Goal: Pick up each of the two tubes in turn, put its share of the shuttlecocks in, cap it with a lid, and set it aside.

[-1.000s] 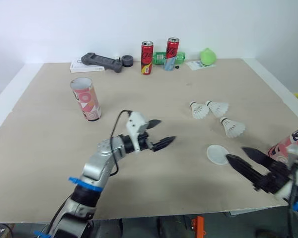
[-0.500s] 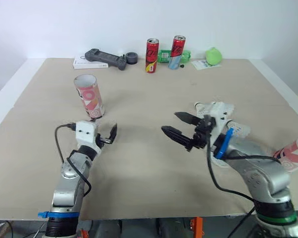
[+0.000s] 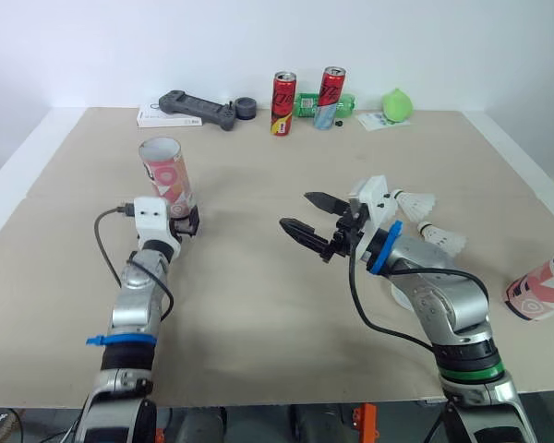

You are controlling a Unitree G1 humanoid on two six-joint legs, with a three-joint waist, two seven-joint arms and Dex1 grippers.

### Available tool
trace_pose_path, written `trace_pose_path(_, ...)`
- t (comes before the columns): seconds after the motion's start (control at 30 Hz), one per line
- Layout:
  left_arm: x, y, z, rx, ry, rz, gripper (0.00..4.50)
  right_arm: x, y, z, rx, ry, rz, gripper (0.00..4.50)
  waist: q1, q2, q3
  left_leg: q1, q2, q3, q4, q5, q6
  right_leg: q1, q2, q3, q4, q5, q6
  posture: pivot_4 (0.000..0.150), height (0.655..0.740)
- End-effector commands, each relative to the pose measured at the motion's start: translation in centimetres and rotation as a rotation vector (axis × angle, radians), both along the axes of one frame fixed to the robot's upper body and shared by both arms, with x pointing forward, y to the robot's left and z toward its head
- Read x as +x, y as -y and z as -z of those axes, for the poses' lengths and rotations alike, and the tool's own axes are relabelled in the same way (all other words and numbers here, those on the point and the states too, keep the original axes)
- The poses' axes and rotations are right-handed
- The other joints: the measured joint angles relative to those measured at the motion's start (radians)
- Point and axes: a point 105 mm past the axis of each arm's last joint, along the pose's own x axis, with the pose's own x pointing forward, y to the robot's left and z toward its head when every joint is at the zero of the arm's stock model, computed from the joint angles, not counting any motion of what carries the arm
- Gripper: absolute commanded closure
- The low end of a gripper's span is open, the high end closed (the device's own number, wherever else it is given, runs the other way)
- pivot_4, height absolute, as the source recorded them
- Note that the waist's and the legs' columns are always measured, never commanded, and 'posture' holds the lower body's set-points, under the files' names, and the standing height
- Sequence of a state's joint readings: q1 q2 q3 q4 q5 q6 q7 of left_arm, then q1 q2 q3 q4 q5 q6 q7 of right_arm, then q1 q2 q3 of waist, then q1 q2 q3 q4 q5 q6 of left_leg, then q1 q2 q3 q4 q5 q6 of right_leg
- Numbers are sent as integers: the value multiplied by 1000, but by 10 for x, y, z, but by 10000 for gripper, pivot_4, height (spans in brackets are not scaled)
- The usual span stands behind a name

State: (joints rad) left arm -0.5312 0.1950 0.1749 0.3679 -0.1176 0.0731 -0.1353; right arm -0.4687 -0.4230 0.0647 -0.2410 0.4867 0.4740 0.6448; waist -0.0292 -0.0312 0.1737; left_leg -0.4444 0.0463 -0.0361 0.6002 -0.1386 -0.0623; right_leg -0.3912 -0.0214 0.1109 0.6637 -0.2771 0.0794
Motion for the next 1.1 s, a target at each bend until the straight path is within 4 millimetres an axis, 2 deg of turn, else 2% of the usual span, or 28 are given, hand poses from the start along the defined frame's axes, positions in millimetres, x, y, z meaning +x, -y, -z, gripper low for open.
trace_pose_path(0.03,16,-8,-12,5,34,-25,0,0,2,-16,18,71,13,2740,0,0,0,0,0,0,0,0,0,0,0,0,0,0,0,1500,7400)
trace_pose_path(0.17,28,-10,-12,3,23,-44,0,0,2,-17,22,76,24,2740,0,0,0,0,0,0,-1,0,0,0,0,0,0,1,-1,1500,7400)
trace_pose_path(0.4,45,-1,-19,-6,28,-20,0,-1,4,-17,24,75,38,2740,0,-1,1,0,0,0,-1,0,0,0,0,0,0,1,-1,1500,7400)
trace_pose_path(0.57,51,1,-23,-12,35,-20,0,-2,4,-17,27,75,45,2740,0,-1,1,0,0,0,-1,0,0,0,0,0,0,1,-1,1500,7400)
trace_pose_path(0.63,52,0,-24,-13,38,-23,5033,-2,5,-17,29,75,48,0,-1,-1,1,0,0,0,-1,0,0,0,0,0,0,1,-1,1500,7400)
trace_pose_path(0.73,52,2,-23,-13,37,-15,14713,-3,5,-17,30,76,52,0,0,-1,1,0,0,0,-1,0,0,0,0,0,0,1,-1,1500,7400)
trace_pose_path(0.87,50,1,-18,-6,35,-15,14713,-3,9,-15,42,69,77,0,0,-1,1,0,0,0,-1,0,0,0,0,0,0,1,-1,1500,7400)
trace_pose_path(1.0,44,-6,-21,70,70,-30,14713,4,30,-9,45,69,226,0,-1,-1,1,0,0,0,-1,0,0,0,0,0,0,1,-2,1500,7400)
trace_pose_path(1.1,31,-13,-32,271,158,-24,14713,18,59,6,0,45,445,0,-4,-1,1,0,0,0,-2,0,-1,-1,0,0,1,2,-4,1500,7400)
